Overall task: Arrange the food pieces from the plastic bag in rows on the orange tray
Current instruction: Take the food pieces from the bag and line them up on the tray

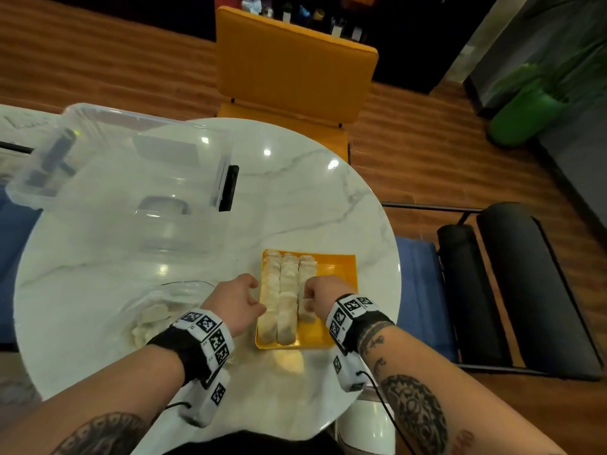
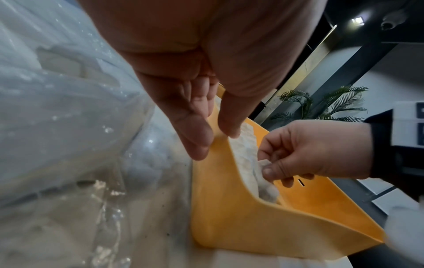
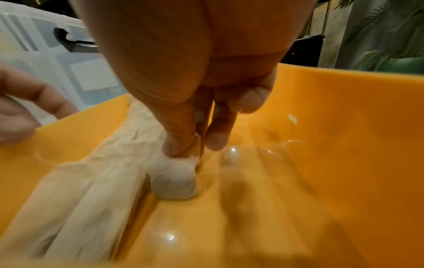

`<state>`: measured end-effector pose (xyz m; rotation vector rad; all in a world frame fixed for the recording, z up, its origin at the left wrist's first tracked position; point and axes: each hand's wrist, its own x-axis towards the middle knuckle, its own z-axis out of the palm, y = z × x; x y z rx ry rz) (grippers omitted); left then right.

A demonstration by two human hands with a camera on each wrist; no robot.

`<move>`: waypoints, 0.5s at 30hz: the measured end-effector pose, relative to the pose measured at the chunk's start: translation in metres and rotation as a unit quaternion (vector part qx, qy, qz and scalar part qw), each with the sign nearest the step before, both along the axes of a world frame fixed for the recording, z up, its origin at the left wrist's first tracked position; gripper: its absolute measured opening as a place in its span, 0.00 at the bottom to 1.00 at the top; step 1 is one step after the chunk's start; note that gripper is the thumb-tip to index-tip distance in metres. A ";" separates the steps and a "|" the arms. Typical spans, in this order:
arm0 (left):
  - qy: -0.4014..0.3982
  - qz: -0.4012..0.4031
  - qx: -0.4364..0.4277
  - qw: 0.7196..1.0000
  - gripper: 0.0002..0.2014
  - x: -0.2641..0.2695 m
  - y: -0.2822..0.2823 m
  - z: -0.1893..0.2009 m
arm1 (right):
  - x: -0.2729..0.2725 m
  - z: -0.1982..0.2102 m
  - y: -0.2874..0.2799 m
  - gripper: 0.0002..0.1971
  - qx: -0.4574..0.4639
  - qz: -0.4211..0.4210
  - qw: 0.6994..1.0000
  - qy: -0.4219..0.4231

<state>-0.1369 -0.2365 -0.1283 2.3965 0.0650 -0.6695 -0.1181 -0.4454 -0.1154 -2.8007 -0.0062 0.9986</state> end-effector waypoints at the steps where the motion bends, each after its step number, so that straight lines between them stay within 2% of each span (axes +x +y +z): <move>1: 0.002 0.003 -0.002 1.000 0.25 0.000 0.000 -0.001 | 0.004 -0.001 0.000 0.06 -0.001 -0.005 1.000 -0.006; 6: 0.013 0.015 -0.007 1.000 0.24 0.002 0.000 -0.002 | 0.019 -0.006 -0.001 0.08 -0.003 -0.034 0.999 -0.012; 10: 0.021 0.022 -0.007 0.999 0.23 0.003 -0.001 -0.004 | 0.020 -0.007 -0.001 0.06 0.001 -0.044 0.999 -0.022; 15: 0.016 0.028 -0.009 0.999 0.23 0.001 -0.002 -0.005 | 0.011 0.005 -0.003 0.13 0.032 -0.094 0.993 -0.063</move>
